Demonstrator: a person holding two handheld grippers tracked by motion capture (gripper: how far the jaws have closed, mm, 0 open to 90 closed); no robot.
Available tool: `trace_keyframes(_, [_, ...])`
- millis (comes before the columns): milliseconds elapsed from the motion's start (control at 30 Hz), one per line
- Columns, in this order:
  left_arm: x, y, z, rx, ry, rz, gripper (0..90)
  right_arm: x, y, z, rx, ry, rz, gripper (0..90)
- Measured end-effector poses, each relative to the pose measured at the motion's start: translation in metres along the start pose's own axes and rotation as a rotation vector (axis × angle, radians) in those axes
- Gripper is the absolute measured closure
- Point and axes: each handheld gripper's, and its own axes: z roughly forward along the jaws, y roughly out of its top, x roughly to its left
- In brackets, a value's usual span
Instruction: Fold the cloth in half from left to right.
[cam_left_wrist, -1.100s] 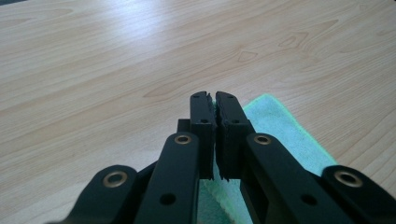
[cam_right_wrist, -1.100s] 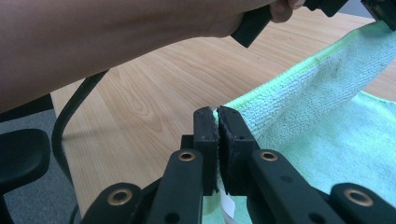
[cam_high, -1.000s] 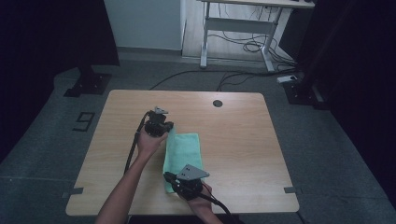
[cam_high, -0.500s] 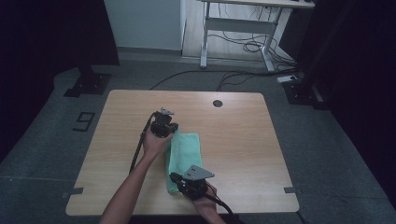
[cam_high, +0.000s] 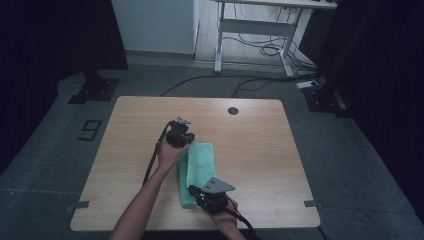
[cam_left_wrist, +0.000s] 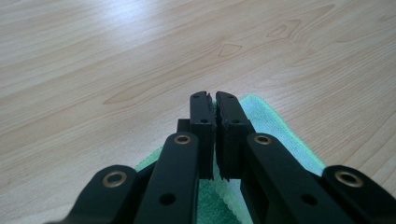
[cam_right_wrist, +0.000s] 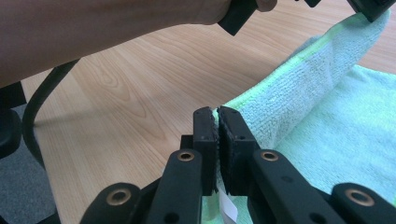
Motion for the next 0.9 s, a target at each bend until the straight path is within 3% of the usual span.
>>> trace_keyframes(900, [-0.016, 0.003, 0.031, 0.048, -0.034, 0.032, 86.3, -0.015, -0.021, -0.007, 0.029, -0.03, 0.036, 84.6])
